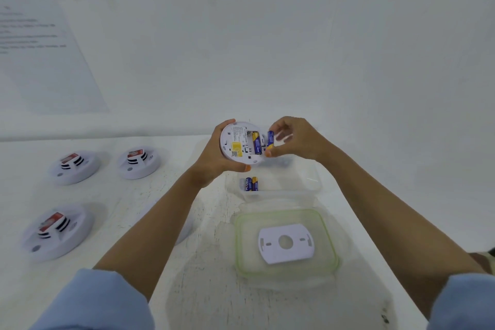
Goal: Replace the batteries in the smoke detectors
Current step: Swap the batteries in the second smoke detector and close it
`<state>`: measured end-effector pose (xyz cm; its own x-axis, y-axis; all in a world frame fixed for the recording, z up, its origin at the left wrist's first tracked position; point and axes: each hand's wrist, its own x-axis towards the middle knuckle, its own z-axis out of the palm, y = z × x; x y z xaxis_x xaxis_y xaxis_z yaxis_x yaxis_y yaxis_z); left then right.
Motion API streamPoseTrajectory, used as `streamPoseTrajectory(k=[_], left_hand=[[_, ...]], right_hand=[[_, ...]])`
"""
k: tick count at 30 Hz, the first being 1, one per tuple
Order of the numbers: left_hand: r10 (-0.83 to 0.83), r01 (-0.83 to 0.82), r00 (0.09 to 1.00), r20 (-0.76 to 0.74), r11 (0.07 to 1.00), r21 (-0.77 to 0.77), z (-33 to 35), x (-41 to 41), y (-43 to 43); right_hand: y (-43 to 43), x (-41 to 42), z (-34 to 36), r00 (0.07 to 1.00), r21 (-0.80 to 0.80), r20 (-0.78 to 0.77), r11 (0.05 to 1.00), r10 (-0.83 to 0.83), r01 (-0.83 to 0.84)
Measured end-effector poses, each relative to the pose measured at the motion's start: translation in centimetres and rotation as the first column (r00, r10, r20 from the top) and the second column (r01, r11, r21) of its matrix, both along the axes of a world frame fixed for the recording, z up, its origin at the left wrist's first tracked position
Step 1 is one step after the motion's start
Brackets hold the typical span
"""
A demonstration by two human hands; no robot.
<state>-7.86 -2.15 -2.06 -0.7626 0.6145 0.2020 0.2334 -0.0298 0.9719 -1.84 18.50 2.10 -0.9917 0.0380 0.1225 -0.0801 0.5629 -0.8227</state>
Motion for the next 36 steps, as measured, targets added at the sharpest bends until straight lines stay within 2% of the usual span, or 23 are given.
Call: streamPoseTrajectory(k=[2, 4, 7, 9, 12, 14, 17, 19, 22, 24, 36], left_hand=[[0.024, -0.024, 1.0, -0.006, 1.0, 0.005, 0.0, -0.2, -0.5], [0.041, -0.041, 0.999, -0.017, 0.999, 0.004, -0.1, -0.2, -0.7], [0.044, -0.044, 0.999, -0.018, 0.999, 0.003, -0.2, 0.0, -0.7], [0.044, -0.044, 0.999, -0.019, 0.999, -0.002, -0.3, 0.1, -0.6], [0.042, -0.042, 0.999, -0.014, 0.999, -0.003, -0.4, 0.3, -0.8], [0.04, -0.04, 0.999, -0.005, 0.999, 0.0, -0.5, 0.3, -1.0], [0.033, -0.033, 0.999, 0.001, 0.999, 0.01, -0.5, 0.3, -1.0], [0.03, -0.03, 0.999, -0.01, 0.999, 0.01, -0.4, 0.4, -0.8], [0.022, -0.022, 1.0, -0.018, 1.0, 0.019, -0.2, 0.6, -0.4], [0.018, -0.017, 1.0, -0.015, 0.999, 0.032, -0.1, 0.8, -0.1], [0.027, -0.027, 0.998, -0.049, 1.0, 0.012, -0.5, 1.1, 0.4]], right_hand=[[0.0, 0.1, -0.4, 0.984, 0.038, 0.175, 0.999, 0.03, -0.038], [-0.7, 0.2, -1.4, 0.951, 0.207, 0.306, 0.973, 0.038, -0.105], [-2.2, -0.1, -2.9, 0.931, 0.411, 0.364, 0.892, 0.027, -0.187], [-2.7, -0.2, -3.8, 0.926, 0.409, 0.376, 0.89, 0.039, -0.203], [-2.6, 0.0, -3.7, 0.911, 0.305, 0.407, 0.932, 0.059, -0.197], [-2.0, 0.1, -2.7, 0.94, 0.264, 0.342, 0.957, 0.022, -0.119], [-1.7, 0.0, -0.9, 0.991, 0.116, 0.055, 0.987, -0.12, 0.113], [-2.5, 0.0, -0.1, 0.99, 0.042, -0.055, 0.99, -0.131, 0.133], [-4.1, -0.5, -0.3, 0.995, 0.16, -0.081, 0.984, -0.062, 0.074], [-4.5, -0.7, -0.7, 0.99, 0.2, -0.117, 0.974, -0.079, 0.102], [-4.6, -1.3, -0.8, 0.972, 0.088, -0.152, 0.977, -0.181, 0.195]])
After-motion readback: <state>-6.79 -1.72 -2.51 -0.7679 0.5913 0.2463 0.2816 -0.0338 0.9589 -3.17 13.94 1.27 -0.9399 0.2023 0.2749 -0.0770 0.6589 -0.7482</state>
